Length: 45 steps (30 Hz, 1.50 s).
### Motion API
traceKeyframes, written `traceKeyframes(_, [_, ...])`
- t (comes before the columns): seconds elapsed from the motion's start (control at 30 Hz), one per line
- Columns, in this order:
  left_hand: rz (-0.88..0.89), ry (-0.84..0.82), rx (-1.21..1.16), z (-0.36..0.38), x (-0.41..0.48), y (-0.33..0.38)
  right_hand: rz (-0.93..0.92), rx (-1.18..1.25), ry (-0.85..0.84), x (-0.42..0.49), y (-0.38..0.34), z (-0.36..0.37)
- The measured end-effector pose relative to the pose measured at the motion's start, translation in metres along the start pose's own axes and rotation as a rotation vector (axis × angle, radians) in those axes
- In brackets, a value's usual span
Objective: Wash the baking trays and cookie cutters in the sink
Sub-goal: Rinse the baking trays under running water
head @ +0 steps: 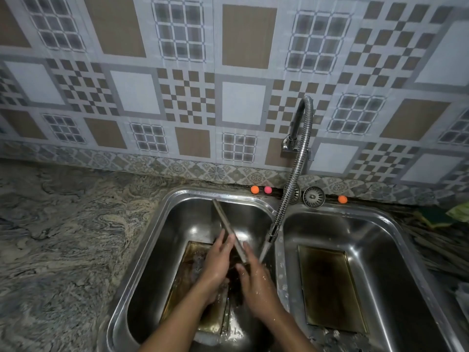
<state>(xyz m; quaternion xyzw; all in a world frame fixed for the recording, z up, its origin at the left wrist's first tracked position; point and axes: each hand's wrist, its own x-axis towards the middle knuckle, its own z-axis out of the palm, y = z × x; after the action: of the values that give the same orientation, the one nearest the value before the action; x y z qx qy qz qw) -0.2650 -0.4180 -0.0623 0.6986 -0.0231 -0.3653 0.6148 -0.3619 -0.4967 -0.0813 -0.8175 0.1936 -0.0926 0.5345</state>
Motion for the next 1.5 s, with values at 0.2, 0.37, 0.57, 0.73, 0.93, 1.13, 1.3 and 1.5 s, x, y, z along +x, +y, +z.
traceKeyframes(0.2, [0.042, 0.032, 0.040, -0.007, 0.005, -0.008, 0.087, 0.008, -0.184, -0.007, 0.014, -0.001])
traceKeyframes(0.37, [-0.100, 0.001, -0.174, -0.028, 0.004, -0.015, 0.196, -0.156, 0.011, 0.000, 0.025, -0.026])
traceKeyframes(0.57, [-0.204, -0.159, -0.447, -0.031, -0.005, -0.033, 0.369, -0.140, -0.017, 0.020, 0.030, -0.062])
traceKeyframes(0.73, [-0.332, -0.187, -0.128, -0.014, -0.001, -0.044, 0.364, -0.172, -0.031, 0.019, 0.021, -0.079])
traceKeyframes(0.93, [-0.251, -0.140, -0.181, 0.004, 0.001, -0.055, 0.260, -0.408, 0.015, 0.009, 0.012, -0.082])
traceKeyframes(1.13, [0.107, 0.115, 0.004, -0.008, -0.004, -0.058, 0.180, -0.334, 0.018, -0.001, 0.033, -0.056])
traceKeyframes(1.3, [0.322, 0.252, 0.181, -0.013, -0.016, -0.054, 0.145, -0.675, 0.229, 0.006, 0.026, -0.017])
traceKeyframes(1.5, [0.377, 0.274, 0.171, -0.010, -0.013, -0.050, -0.031, -0.764, 0.177, 0.029, 0.025, 0.001])
